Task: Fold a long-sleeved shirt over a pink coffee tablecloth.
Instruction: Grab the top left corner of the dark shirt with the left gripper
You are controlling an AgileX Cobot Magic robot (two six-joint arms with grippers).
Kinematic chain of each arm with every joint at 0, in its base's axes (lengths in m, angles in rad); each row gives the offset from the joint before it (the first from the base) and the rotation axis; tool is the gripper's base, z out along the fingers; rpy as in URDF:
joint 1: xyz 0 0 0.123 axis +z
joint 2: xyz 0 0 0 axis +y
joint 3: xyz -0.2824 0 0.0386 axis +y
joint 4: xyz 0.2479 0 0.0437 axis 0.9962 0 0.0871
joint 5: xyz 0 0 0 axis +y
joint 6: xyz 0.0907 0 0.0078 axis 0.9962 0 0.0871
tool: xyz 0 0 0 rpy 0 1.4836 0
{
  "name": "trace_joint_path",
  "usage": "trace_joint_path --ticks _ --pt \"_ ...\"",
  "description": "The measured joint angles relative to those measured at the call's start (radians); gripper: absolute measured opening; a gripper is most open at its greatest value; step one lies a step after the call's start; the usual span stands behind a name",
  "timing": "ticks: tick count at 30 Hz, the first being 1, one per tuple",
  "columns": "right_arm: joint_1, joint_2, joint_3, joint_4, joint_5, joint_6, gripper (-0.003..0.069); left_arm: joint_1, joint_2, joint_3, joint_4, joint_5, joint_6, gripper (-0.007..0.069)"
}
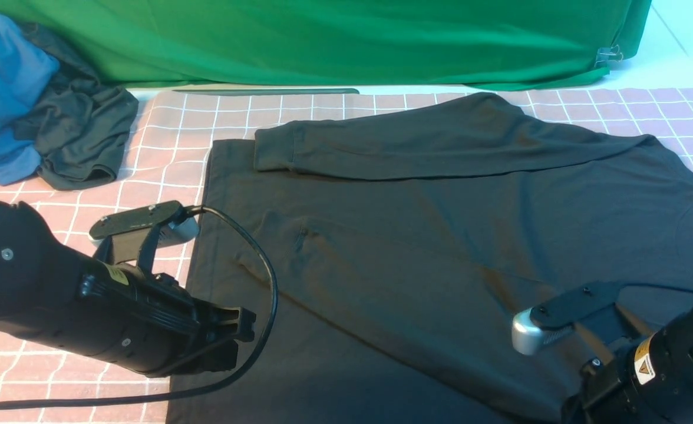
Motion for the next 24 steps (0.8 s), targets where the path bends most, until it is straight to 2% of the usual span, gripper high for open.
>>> trace_joint_path --ticks 4,8,13,20,22,24 --pt "0.0 0.037 0.0 -0.067 -0.004 0.043 0.0111 0.0 0.0 0.0 0.0 0.0 -0.002 0.0013" --pt "0.0 0.084 0.0 -0.079 0.001 0.046 0.0106 0.0 0.0 0.0 0.0 0.0 -0.002 0.0013" --pt "0.0 0.113 0.0 -0.071 0.115 0.045 0.0036 0.0 0.0 0.0 0.0 0.0 -0.002 0.0013" --pt "0.001 0.048 0.0 -0.07 0.23 0.018 0.0036 0.0 0.0 0.0 0.0 0.001 -0.002 0.0013" --pt "0.001 0.005 -0.003 -0.105 0.234 0.024 0.0036 0.0 0.0 0.0 0.0 0.001 -0.002 0.0013" --pt "-0.028 -0.071 -0.025 -0.195 0.237 0.083 0.0036 0.0 0.0 0.0 0.0 0.001 -0.002 0.0013"
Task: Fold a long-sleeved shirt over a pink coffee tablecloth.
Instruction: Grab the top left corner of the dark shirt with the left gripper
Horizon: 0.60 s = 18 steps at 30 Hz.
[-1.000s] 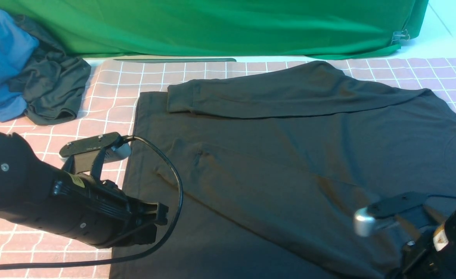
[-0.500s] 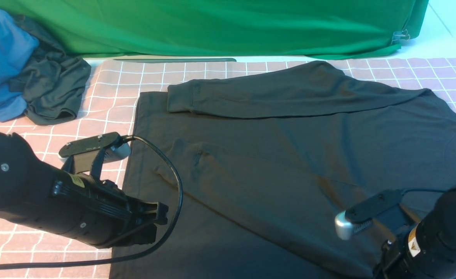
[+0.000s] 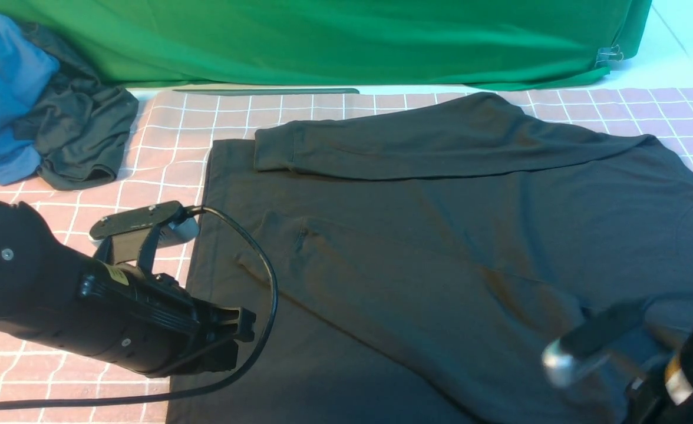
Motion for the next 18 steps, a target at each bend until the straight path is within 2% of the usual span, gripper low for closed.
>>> trace_joint_path --ticks 2,4,8,11,13,14,16,18 --pt "-0.061 -0.045 -0.028 -0.043 0.0 0.026 0.0036 0.0 0.0 0.0 0.0 0.0 0.001 0.0013" --pt "-0.168 -0.073 -0.063 -0.058 0.0 0.027 0.0039 0.0 0.0 0.0 0.0 -0.001 0.002 0.0013" --pt "-0.322 -0.071 -0.099 -0.05 0.0 0.006 0.0085 0.0 0.0 0.0 0.0 -0.001 0.002 0.0013" --pt "-0.478 -0.029 -0.105 -0.048 -0.001 -0.024 0.0254 0.0 0.0 0.0 0.001 -0.001 0.002 0.0013" --pt "-0.53 -0.011 -0.105 -0.047 -0.009 -0.033 0.0327 0.0 0.0 0.0 0.001 -0.001 0.002 0.0013" --pt "-0.576 0.012 -0.105 -0.047 -0.022 -0.036 0.039 0.0 0.0 0.0 0.001 -0.001 0.002 0.0013" --pt "-0.628 0.039 -0.105 -0.047 -0.048 -0.038 0.0457 0.0 0.0 0.0 0.001 -0.001 0.002 0.0013" --pt "-0.653 0.063 -0.105 -0.048 -0.06 -0.038 0.0489 0.0 0.0 0.0 0.004 -0.001 0.001 0.0013"
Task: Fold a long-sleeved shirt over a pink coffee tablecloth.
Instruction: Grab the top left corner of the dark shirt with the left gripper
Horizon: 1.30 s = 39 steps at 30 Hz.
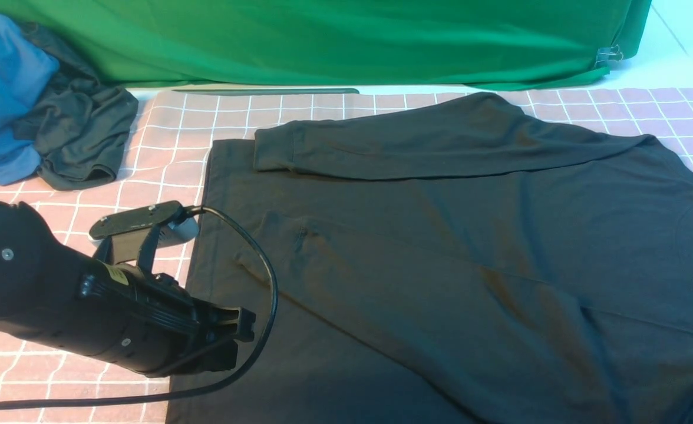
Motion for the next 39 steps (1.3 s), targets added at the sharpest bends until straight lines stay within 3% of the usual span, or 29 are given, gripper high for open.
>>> trace_joint_path --ticks 12,17,22,25,35,37,39 --pt "-0.011 0.163 -0.001 0.004 -0.095 0.037 0.0501 0.0 0.0 0.0 0.0 -0.012 0.002 0.0013" --pt "-0.013 0.216 -0.001 0.005 -0.1 0.05 0.038 0.0 0.0 0.001 0.001 -0.021 0.003 0.0013" --pt "-0.013 0.22 -0.001 0.005 -0.079 0.031 0.0103 0.0 0.0 0.001 0.001 -0.022 0.003 0.0013" --pt "-0.013 0.202 -0.001 -0.002 -0.035 0.025 0.0042 0.0 0.0 0.001 0.001 -0.022 0.003 0.0013" --pt "-0.013 0.134 -0.001 -0.036 0.019 0.069 0.0046 0.0 0.0 0.001 0.001 -0.022 0.003 0.0013" --pt "-0.013 0.134 -0.001 -0.032 -0.001 0.087 0.0076 0.0 0.0 0.001 0.001 -0.022 0.003 0.0013" --pt "-0.013 0.136 -0.001 -0.023 -0.061 0.102 0.0215 0.0 0.0 0.001 0.001 -0.022 0.003 0.0013"
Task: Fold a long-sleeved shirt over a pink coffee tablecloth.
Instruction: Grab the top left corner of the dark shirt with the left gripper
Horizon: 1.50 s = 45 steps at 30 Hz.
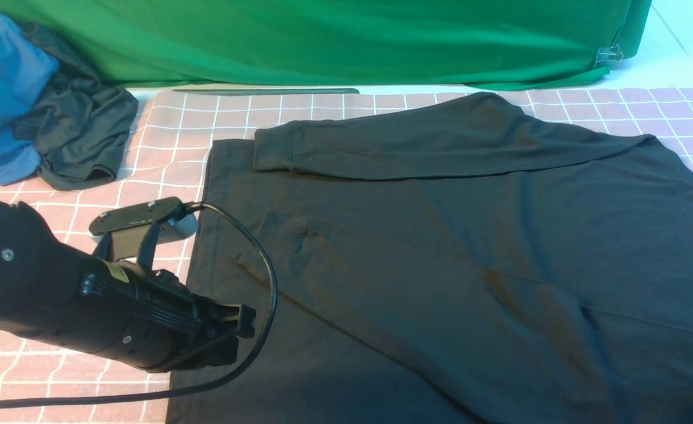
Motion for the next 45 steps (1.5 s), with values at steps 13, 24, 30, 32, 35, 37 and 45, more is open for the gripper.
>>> trace_joint_path --ticks 13,24,30,32,35,37,45 --pt "0.0 0.129 0.0 0.003 -0.077 0.013 0.0358 0.0 0.0 0.0 0.0 0.0 0.0 0.0013" --pt "0.0 0.069 -0.001 0.001 0.012 -0.022 0.005 0.0 0.0 0.0 0.0 0.0 0.0 0.0013" --pt "0.0 -0.004 -0.001 -0.042 0.104 -0.035 0.005 0.0 0.0 0.0 0.003 0.0 0.0 0.0013" --pt "0.0 -0.012 -0.001 -0.053 0.126 -0.041 0.005 0.0 0.0 0.0 0.003 0.0 0.0 0.0013" --pt "0.0 -0.012 -0.001 -0.058 0.148 -0.053 0.005 0.0 0.0 0.0 0.003 0.0 0.0 0.0013" --pt "0.0 -0.012 -0.001 -0.062 0.151 -0.055 0.005 0.0 0.0 0.0 0.003 0.0 0.0 0.0013" --pt "0.0 -0.012 -0.001 -0.087 0.156 -0.073 0.005 0.0 0.0 0.0 0.011 0.001 0.0 0.0013"
